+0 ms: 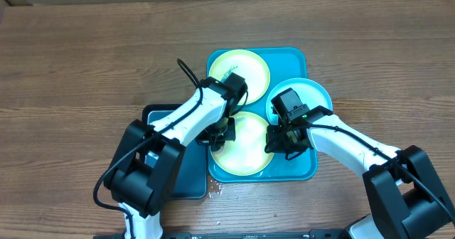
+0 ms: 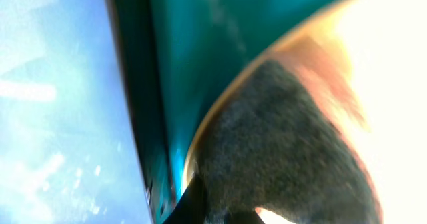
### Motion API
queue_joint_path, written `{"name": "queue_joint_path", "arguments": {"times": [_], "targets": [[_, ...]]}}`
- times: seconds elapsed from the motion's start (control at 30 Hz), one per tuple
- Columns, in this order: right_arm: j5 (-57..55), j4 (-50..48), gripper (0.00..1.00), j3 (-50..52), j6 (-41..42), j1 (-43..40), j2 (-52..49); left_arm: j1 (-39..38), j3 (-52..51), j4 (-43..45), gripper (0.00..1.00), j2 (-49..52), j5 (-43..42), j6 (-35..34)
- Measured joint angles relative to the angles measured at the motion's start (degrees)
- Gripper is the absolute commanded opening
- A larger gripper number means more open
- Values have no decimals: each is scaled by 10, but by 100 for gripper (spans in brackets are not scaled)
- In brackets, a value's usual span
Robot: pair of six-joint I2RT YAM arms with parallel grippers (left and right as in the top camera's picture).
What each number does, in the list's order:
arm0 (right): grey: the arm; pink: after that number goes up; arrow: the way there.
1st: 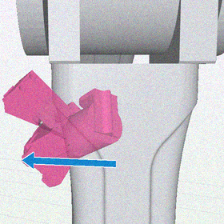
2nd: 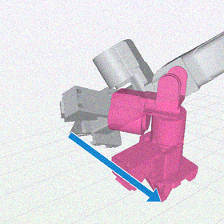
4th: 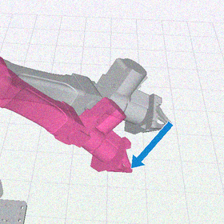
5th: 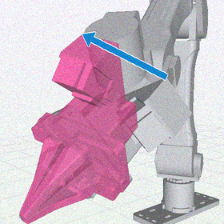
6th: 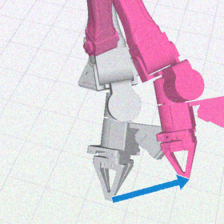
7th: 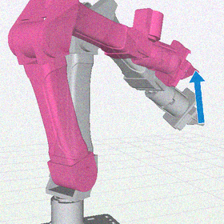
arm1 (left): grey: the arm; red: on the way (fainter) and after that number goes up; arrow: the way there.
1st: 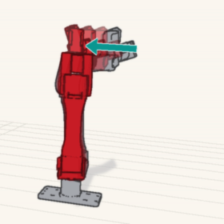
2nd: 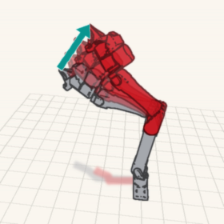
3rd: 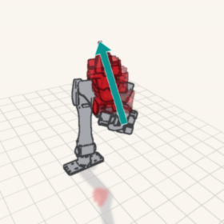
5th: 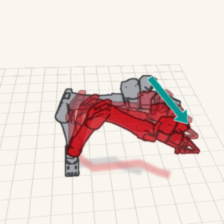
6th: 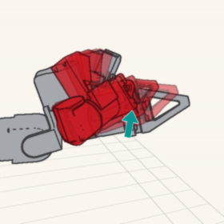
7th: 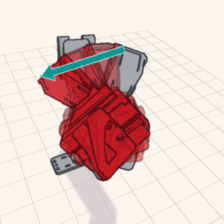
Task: Clean dirty plates on tray and stack at the side
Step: 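Scrub the front yellow plate with the sponge in the left gripper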
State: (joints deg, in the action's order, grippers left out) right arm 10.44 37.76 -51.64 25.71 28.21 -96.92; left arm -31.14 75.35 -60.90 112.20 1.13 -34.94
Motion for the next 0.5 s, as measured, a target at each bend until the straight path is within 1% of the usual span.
{"name": "queue_joint_path", "arguments": {"times": [0.07,0.2,0.27,0.37,0.5], "targets": [[0,0,6,0,0,0,0,5,0,31,4,1,-31,5],[-3,1,5,0,0,0,0,1,-8,137,4,1,-140,10],[-3,1,5,0,0,0,0,-7,-18,171,4,2,-183,10],[-5,2,5,0,0,0,0,-23,-28,188,4,14,-245,10],[-8,5,5,0,0,-1,0,-30,-30,178,4,24,-298,10]]}}
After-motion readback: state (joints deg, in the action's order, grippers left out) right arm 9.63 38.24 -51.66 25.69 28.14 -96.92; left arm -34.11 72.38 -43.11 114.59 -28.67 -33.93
